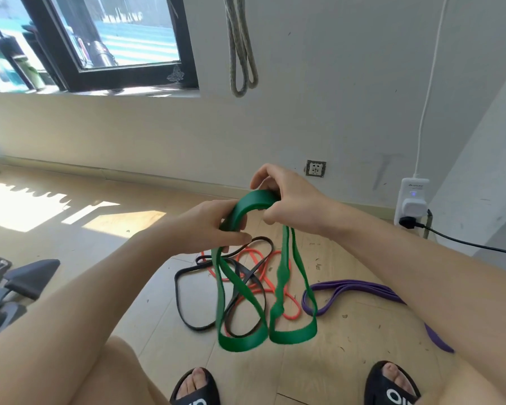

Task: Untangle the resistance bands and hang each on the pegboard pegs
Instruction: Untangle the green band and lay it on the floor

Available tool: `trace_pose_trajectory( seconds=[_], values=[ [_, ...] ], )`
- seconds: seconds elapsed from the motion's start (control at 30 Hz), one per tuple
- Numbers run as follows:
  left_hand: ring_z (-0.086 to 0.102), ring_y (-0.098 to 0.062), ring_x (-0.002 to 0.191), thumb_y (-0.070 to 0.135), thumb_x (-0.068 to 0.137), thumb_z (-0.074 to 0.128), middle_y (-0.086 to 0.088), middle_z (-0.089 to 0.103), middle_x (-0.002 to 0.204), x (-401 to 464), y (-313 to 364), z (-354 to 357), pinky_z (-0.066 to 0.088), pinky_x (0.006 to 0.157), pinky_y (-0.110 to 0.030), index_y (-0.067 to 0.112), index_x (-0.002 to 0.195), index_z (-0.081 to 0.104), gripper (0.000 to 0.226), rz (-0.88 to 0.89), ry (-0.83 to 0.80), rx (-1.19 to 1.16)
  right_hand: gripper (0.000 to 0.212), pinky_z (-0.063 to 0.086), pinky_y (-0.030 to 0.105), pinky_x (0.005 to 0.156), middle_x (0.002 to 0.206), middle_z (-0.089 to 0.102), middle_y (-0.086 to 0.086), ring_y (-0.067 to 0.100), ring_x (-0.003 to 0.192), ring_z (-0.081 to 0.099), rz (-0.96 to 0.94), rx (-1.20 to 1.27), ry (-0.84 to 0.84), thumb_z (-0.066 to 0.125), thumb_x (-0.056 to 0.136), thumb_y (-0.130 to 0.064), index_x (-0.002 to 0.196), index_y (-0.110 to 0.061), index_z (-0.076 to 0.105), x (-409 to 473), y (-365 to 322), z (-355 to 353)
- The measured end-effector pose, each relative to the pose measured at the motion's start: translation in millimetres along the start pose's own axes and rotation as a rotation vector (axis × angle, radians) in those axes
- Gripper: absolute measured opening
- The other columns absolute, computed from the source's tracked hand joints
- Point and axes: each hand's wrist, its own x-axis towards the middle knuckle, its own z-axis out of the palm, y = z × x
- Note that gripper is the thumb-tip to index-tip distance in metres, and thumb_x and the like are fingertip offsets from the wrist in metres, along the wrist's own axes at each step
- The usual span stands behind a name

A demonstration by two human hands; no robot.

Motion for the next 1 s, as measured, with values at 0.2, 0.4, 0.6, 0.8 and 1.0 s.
trace_pose_trajectory(
  seconds=[0.2, 0.4, 0.6, 0.8, 1.0],
  values=[
    [0.068, -0.019, 0.077, 0.029, 0.09, 0.077, 0.004, 0.063, 0.084, 1, 4, 3, 0.06, 0.083, -0.043, 0.025, 0.09, 0.059, 0.018, 0.014, -0.027, -0.026, 0.045, 0.047, 0.027, 0.072, 0.099, 0.071, 0.002, 0.018, 0.085, 0.065, -0.019, -0.059, 0.025, 0.069, 0.074, 0.004, 0.107, -0.023, 0.055, -3, 4, -7],
    [0.068, -0.009, 0.08, 0.038, 0.082, 0.083, 0.005, 0.071, 0.093, 11, 1, 14, 0.06, 0.082, -0.034, 0.03, 0.1, 0.063, 0.029, -0.01, 0.025, -0.108, 0.047, 0.048, 0.028, 0.073, 0.101, 0.065, 0.003, 0.02, 0.09, 0.063, -0.025, 0.021, 0.095, 0.067, 0.073, 0.005, 0.109, -0.022, 0.056, -1, 2, -1],
    [0.058, 0.0, 0.064, 0.035, 0.078, 0.088, 0.011, 0.07, 0.089, 18, -2, 24, 0.047, 0.067, -0.021, 0.033, 0.105, 0.062, 0.038, -0.004, 0.028, -0.205, 0.049, 0.052, 0.027, 0.067, 0.099, 0.064, 0.007, 0.017, 0.081, 0.062, -0.027, 0.1, 0.138, 0.065, 0.074, 0.011, 0.114, -0.016, 0.056, 0, -1, 1],
    [0.067, -0.003, 0.066, 0.02, 0.079, 0.088, 0.025, 0.07, 0.075, 25, 4, 37, 0.053, 0.068, -0.022, 0.027, 0.099, 0.065, 0.031, 0.001, 0.063, -0.34, 0.051, 0.051, 0.027, 0.054, 0.087, 0.059, 0.009, 0.019, 0.069, 0.058, 0.011, 0.308, 0.171, 0.058, 0.07, 0.02, 0.11, -0.011, 0.055, 3, -9, 9],
    [0.071, -0.019, 0.107, 0.015, 0.078, 0.087, -0.001, 0.075, 0.107, 27, 4, 40, 0.057, 0.084, -0.035, 0.018, 0.111, 0.068, 0.038, 0.03, 0.039, -0.421, 0.053, 0.049, 0.029, 0.062, 0.083, 0.058, 0.008, 0.019, 0.073, 0.058, 0.022, 0.344, 0.174, 0.061, 0.069, 0.018, 0.113, -0.013, 0.056, 1, -13, 8]
  ],
)
